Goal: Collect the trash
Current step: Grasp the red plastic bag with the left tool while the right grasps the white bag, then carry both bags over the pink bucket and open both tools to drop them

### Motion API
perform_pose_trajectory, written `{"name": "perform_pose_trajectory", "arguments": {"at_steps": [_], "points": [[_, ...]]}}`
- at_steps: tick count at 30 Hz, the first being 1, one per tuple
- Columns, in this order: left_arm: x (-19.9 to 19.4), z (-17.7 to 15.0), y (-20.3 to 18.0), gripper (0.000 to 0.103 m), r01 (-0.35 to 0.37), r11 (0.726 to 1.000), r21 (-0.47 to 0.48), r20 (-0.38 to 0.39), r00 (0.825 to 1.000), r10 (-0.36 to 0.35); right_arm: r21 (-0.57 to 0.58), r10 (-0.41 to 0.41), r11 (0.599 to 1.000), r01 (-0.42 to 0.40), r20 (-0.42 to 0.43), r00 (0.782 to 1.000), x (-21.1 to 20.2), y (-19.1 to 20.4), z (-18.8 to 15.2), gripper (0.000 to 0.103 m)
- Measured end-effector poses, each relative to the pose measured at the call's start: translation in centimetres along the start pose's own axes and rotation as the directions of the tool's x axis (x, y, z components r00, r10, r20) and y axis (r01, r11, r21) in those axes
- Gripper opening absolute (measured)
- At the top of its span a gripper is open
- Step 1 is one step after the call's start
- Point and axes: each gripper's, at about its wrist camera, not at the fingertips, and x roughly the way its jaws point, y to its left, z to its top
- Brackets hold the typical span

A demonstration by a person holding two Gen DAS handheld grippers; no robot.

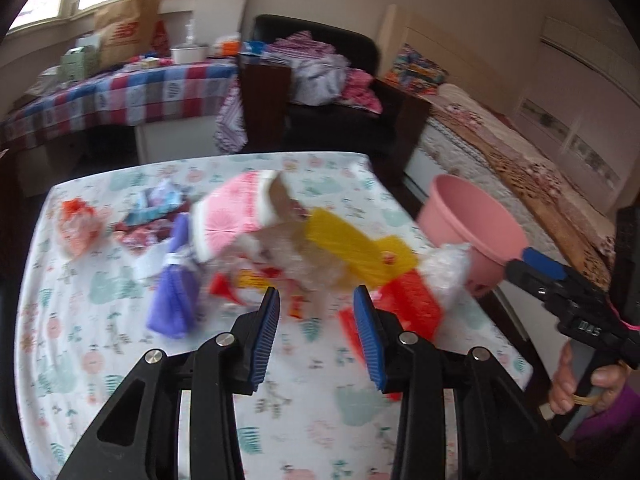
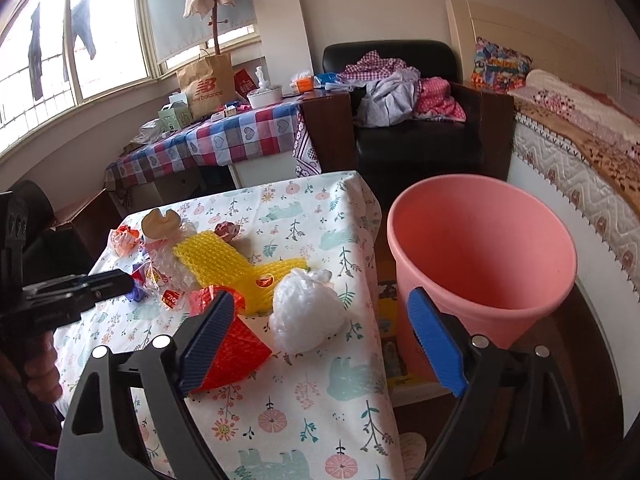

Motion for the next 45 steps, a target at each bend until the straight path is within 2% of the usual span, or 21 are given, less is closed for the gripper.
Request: {"name": "perform_pose_trajectory", "arguments": {"at_steps": [2, 4, 7, 11, 16, 19, 26, 28, 29, 33, 35, 38, 41, 45], "points": [[0.6, 0.0, -1.0, 0.038, 0.054, 0.999, -0.008, -0.011, 0.998, -0.054, 0.012, 0.011, 1.000, -0.011, -0.011, 1.000, 0.3, -0.3, -0.2, 0.089], [1.9, 0.3, -2.1, 0.039, 0.103, 0.994, -0.038, -0.055, 0.993, -0.105, 0.016, 0.027, 1.000, -0.027, -0.031, 0.999, 0.9, -0.5, -0.2, 0.089], [3.7, 0.6, -3.8, 0.043, 0.122, 0.991, -0.053, -0.098, 0.987, -0.127, 0.010, 0.047, 0.999, -0.047, -0.051, 0.998, 1.7, -0.5, -0.1, 0.089], [5.4, 0.9, -5.9, 0.048, 0.088, 0.995, -0.051, -0.132, 0.987, -0.094, -0.009, 0.055, 0.998, -0.055, -0.058, 0.997, 2.3, -0.5, 0.0, 0.089], [7.7, 0.5, -7.4, 0.049, -0.017, 0.999, -0.039, -0.225, 0.974, 0.008, -0.003, 0.062, 0.998, -0.062, -0.061, 0.996, 2.4, -0.9, 0.0, 0.089], [7.8, 0.1, -7.2, 0.049, -0.057, 0.998, -0.030, -0.232, 0.971, 0.048, -0.004, 0.077, 0.997, -0.077, -0.067, 0.995, 2.4, -1.0, -0.1, 0.089], [6.9, -0.8, -5.4, 0.016, -0.037, 0.998, -0.054, -0.218, 0.976, 0.024, -0.036, 0.125, 0.991, -0.130, -0.104, 0.987, 3.6, 0.2, -0.6, 0.089], [6.5, -0.9, -5.0, 0.015, -0.034, 0.997, -0.069, -0.212, 0.977, 0.018, -0.046, 0.126, 0.990, -0.132, -0.113, 0.986, 4.2, 0.7, -0.7, 0.087], [6.2, -0.9, -4.9, 0.014, -0.034, 0.997, -0.072, -0.205, 0.979, 0.018, -0.049, 0.127, 0.990, -0.133, -0.118, 0.985, 4.5, 0.8, -0.7, 0.080], [4.3, -0.6, -4.5, 0.013, -0.006, 0.998, -0.067, -0.153, 0.988, -0.005, -0.038, 0.126, 0.990, -0.133, -0.144, 0.981, 5.5, 0.6, -0.5, 0.067], [3.4, -0.4, -4.6, 0.013, 0.006, 0.998, -0.059, -0.129, 0.992, -0.014, -0.019, 0.132, 0.990, -0.137, -0.162, 0.978, 6.0, 0.3, -0.7, 0.051], [2.4, -0.2, -4.7, 0.013, 0.025, 0.999, -0.048, -0.104, 0.994, -0.030, 0.002, 0.153, 0.988, -0.155, -0.183, 0.971, 6.3, 0.0, -0.9, 0.035], [1.6, 0.1, -5.1, 0.013, 0.038, 0.999, -0.031, -0.080, 0.996, -0.040, 0.009, 0.169, 0.985, -0.170, -0.176, 0.970, 6.0, -0.2, -1.1, 0.027], [0.7, 0.8, -5.9, 0.013, 0.062, 0.998, -0.001, -0.047, 0.997, -0.062, 0.018, 0.180, 0.984, -0.180, -0.147, 0.973, 4.6, -0.6, -1.0, 0.026]]}}
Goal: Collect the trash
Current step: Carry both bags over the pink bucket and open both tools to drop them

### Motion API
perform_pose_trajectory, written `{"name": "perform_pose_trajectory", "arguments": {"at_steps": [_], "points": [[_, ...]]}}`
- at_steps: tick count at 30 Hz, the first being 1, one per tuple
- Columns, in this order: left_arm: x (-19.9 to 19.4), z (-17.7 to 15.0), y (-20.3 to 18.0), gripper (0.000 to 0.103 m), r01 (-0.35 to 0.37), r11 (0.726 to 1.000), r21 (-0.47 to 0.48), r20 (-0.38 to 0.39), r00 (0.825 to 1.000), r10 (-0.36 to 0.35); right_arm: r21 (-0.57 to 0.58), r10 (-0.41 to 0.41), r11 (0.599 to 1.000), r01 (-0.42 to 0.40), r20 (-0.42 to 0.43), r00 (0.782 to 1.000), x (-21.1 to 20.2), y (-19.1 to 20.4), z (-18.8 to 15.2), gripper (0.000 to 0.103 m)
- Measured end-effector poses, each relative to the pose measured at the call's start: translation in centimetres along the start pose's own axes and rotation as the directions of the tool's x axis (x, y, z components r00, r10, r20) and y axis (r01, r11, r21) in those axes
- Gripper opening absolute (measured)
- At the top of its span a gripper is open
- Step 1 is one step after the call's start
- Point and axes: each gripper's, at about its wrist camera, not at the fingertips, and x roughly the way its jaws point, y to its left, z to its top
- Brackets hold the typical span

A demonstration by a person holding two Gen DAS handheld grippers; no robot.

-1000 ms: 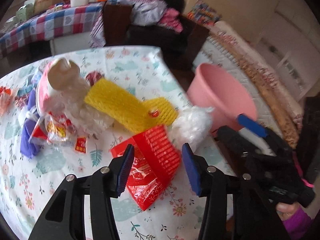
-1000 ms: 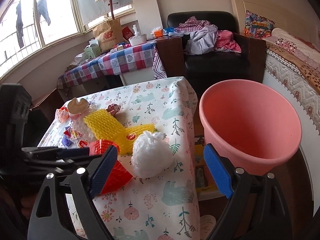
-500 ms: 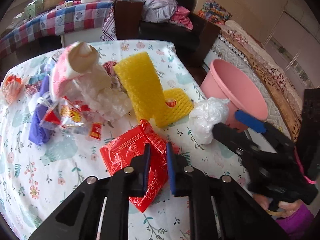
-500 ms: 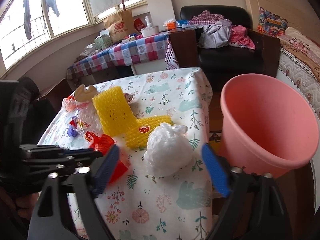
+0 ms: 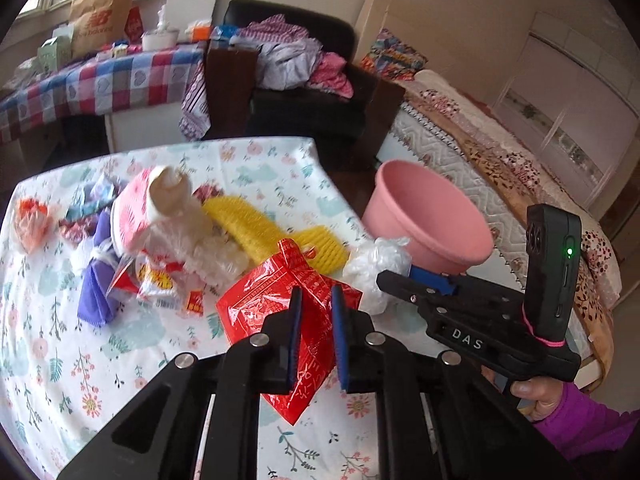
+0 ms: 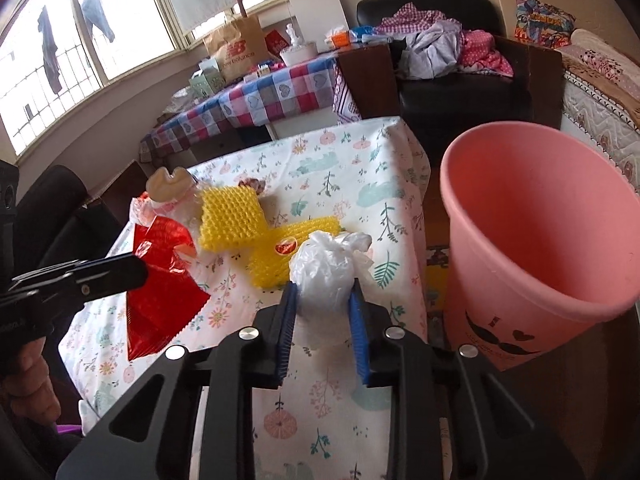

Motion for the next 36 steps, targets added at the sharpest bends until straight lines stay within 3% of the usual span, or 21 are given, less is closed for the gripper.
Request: {"name": "perform_pose_trajectory", "arguments": {"at_steps": [4, 9, 18, 25, 36], "points": [[-0.4, 1.1, -1.4, 0.013, 0.025, 0.999, 0.039, 0.038, 0.999, -0.027, 0.026, -0.014, 1.000, 0.013, 0.059, 0.998, -2.3, -0.9, 0.3, 0.026], [0.1, 3.3, -3.7, 0.013, 0.073, 0.993, 0.091, 0.083, 0.993, -0.081, 0.064, -0.089, 0.995, 0.081, 0.141, 0.986, -5.0, -2.9, 1.3, 0.026], [3.5, 6.6, -9.2, 0.013, 0.150, 0.971, 0.187, 0.106, 0.979, -0.172, 0.155, -0.263, 0.960, 0.235, 0.203, 0.943, -7.1, -7.7, 2.4, 0.026], [7.9, 8.7, -13.0, 0.013, 0.212, 0.955, 0.208, 0.096, 0.967, -0.236, 0.211, -0.334, 0.932, 0.294, 0.191, 0.923, -6.5, -10.6, 2.5, 0.026], [15.8, 9.4, -14.0, 0.017, 0.217, 0.967, 0.135, -0.011, 0.976, -0.217, 0.223, -0.376, 0.913, 0.341, 0.139, 0.916, -4.4, -12.2, 2.2, 0.027]]}}
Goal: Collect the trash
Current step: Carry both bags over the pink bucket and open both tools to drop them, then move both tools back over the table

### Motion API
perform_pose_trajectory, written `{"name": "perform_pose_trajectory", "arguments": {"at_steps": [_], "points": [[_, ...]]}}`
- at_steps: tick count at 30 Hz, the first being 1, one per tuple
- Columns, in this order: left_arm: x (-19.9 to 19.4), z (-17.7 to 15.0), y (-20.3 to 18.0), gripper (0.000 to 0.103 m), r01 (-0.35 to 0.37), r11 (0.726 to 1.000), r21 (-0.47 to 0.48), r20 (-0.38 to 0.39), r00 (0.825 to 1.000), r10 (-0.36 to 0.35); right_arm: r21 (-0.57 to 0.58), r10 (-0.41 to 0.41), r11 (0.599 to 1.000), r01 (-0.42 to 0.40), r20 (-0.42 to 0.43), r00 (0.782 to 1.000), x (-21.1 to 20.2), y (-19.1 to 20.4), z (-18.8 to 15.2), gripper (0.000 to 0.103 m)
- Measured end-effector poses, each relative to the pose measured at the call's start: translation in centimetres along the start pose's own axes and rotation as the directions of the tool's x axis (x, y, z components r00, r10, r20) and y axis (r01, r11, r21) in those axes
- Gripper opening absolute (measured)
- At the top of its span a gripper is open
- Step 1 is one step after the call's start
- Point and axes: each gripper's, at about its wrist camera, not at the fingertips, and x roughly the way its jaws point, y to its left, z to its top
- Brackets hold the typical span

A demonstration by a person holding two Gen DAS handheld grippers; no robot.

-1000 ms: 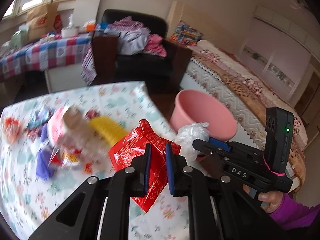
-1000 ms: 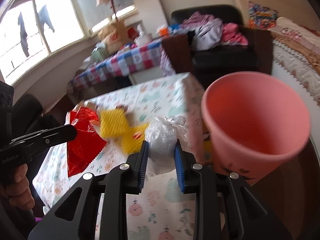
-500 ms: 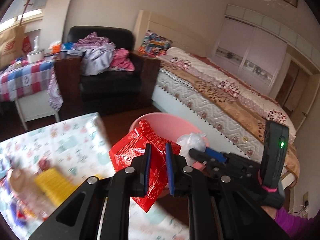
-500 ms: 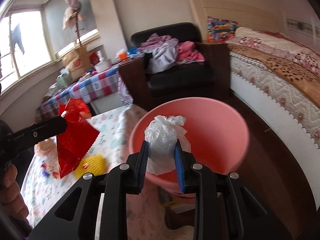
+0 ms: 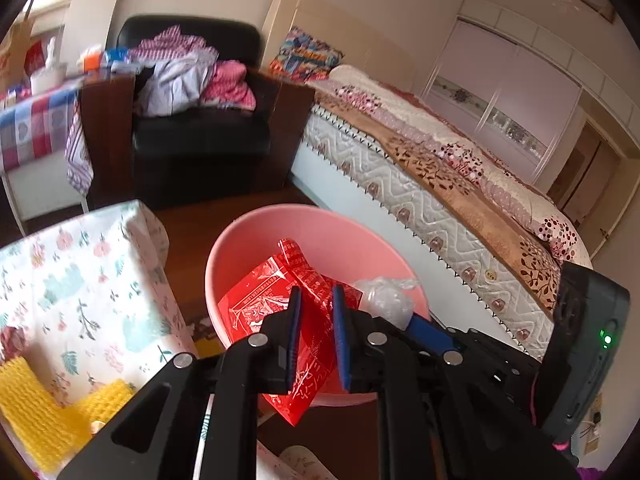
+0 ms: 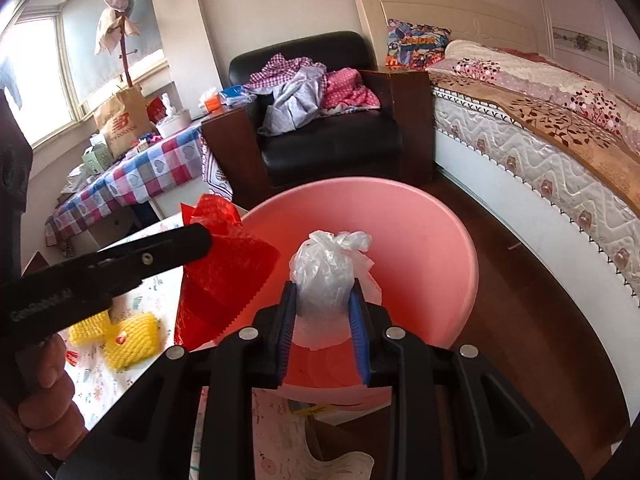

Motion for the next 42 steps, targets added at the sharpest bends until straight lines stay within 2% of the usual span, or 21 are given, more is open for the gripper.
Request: {"name": "perform_pose_trajectory", "arguments": {"at_steps": [3, 4, 5, 7, 16, 26, 35, 42], "points": [[0.0, -0.3, 0.6, 0.027, 0.009, 1.000, -0.025, 0.000, 1.000, -0.009, 0.004, -0.023, 1.000, 0.023, -0.013, 1.000, 0.2, -0.1, -0.2, 0.033], [-0.2, -0.3, 0.6, 0.032, 0.019, 0.999, -0.029, 0.005, 1.000, -0.019, 0.008, -0.027, 1.000, 0.027, -0.017, 0.999, 0.3, -0.3, -0.2, 0.039], [-0.6, -0.4, 0.8, 0.033, 0.027, 0.999, -0.030, 0.011, 1.000, -0.027, 0.010, -0.027, 1.000, 0.027, -0.017, 0.999, 0.3, -0.2, -0.2, 0.045], [-1.2, -0.4, 0.8, 0.033, 0.033, 0.999, -0.022, 0.028, 0.999, -0.032, 0.015, -0.033, 0.999, 0.033, -0.015, 0.999, 0.2, -0.3, -0.2, 0.048], [-2.6, 0.3, 0.8, 0.039, 0.045, 0.999, -0.017, 0.053, 0.998, -0.044, 0.017, -0.042, 0.999, 0.042, -0.006, 0.999, -0.4, -0.2, -0.1, 0.048], [-3.9, 0.2, 0.6, 0.039, 0.060, 0.998, -0.004, 0.065, 0.996, -0.059, 0.022, -0.040, 0.999, 0.040, -0.005, 0.999, -1.4, -0.1, -0.3, 0.048], [-8.5, -0.5, 1.7, 0.046, -0.015, 1.000, 0.015, 0.139, 0.990, 0.013, -0.001, -0.007, 1.000, 0.007, 0.007, 1.000, -2.6, 1.6, 0.1, 0.048], [-13.2, -2.7, 4.5, 0.046, -0.129, 0.991, -0.021, 0.174, 0.976, 0.131, -0.045, 0.051, 0.998, -0.051, 0.003, 0.999, -3.6, 4.6, -0.2, 0.048]]}}
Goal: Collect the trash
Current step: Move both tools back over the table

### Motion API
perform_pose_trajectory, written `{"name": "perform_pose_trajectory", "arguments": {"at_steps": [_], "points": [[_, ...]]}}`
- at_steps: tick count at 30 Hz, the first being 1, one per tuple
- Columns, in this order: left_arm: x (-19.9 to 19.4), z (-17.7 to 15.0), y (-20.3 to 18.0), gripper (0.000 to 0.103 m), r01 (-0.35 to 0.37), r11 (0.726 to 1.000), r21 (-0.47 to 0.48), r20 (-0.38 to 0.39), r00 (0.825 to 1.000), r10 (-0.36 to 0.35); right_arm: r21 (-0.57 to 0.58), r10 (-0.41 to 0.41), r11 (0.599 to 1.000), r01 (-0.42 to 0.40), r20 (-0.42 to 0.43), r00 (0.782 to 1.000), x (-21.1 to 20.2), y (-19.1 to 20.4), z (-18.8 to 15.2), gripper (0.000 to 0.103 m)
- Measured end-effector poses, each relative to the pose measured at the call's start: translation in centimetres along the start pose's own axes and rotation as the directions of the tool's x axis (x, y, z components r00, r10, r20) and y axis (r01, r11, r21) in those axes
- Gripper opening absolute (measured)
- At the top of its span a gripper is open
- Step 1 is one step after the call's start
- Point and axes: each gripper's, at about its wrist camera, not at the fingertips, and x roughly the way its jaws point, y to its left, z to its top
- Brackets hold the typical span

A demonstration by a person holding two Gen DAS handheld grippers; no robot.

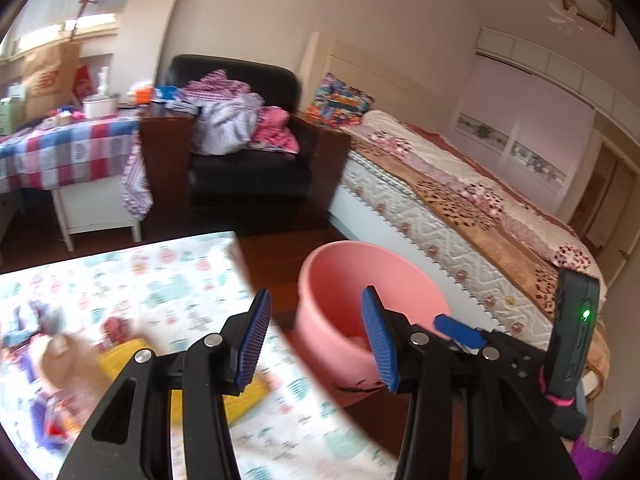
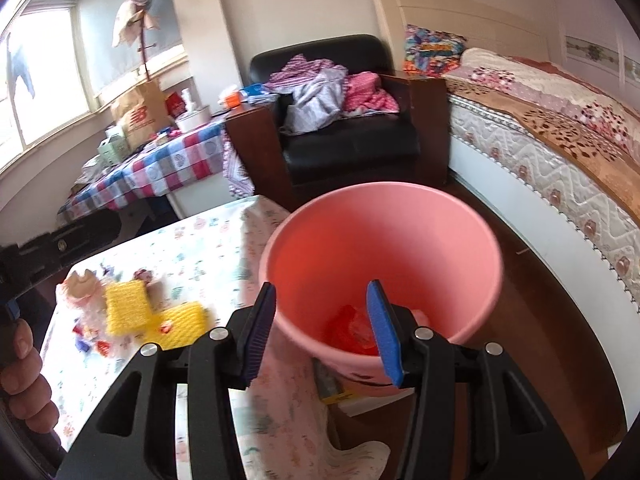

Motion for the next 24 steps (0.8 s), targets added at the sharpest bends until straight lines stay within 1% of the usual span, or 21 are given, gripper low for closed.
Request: {"name": "perform_pose_trajectory", "arguments": {"at_steps": [3, 8, 12, 15, 18, 20, 24], "points": [[-2.2, -1.0, 1.9, 0.047, -0.069, 0.998, 0.003, 0.016, 0.997, 0.069, -0.049, 0.026, 0.998, -0.026, 0.001, 1.000, -0.3, 2.0, -0.3, 0.048], [-6.1, -3.0, 5.4, 0.047, -0.179, 0.984, -0.017, 0.038, 0.983, 0.180, -0.114, 0.084, 0.990, -0.085, -0.012, 0.996, -0.2, 5.2, -0.7, 0.048], [-8.9, -5.1, 7.9, 0.049, -0.271, 0.962, -0.019, 0.041, 0.962, 0.271, -0.150, 0.139, 0.978, -0.144, -0.042, 0.989, 0.4, 7.7, -1.3, 0.048], [-10.2, -6.5, 9.3, 0.049, -0.327, 0.945, -0.016, 0.032, 0.944, 0.327, -0.174, 0.163, 0.969, -0.173, -0.069, 0.984, 1.0, 9.3, -1.7, 0.048], [-11.0, -7.9, 10.8, 0.049, -0.360, 0.932, -0.045, 0.001, 0.933, 0.361, -0.196, 0.181, 0.961, -0.197, -0.098, 0.979, 1.5, 10.6, -2.2, 0.048], [-11.2, -8.3, 11.7, 0.049, -0.366, 0.928, -0.069, -0.012, 0.930, 0.366, -0.202, 0.188, 0.957, -0.208, -0.113, 0.976, 1.8, 11.3, -2.6, 0.048], [-11.4, -7.9, 12.4, 0.049, -0.371, 0.924, -0.093, -0.006, 0.928, 0.372, -0.203, 0.200, 0.953, -0.225, -0.138, 0.970, 2.3, 11.8, -2.9, 0.048]]}}
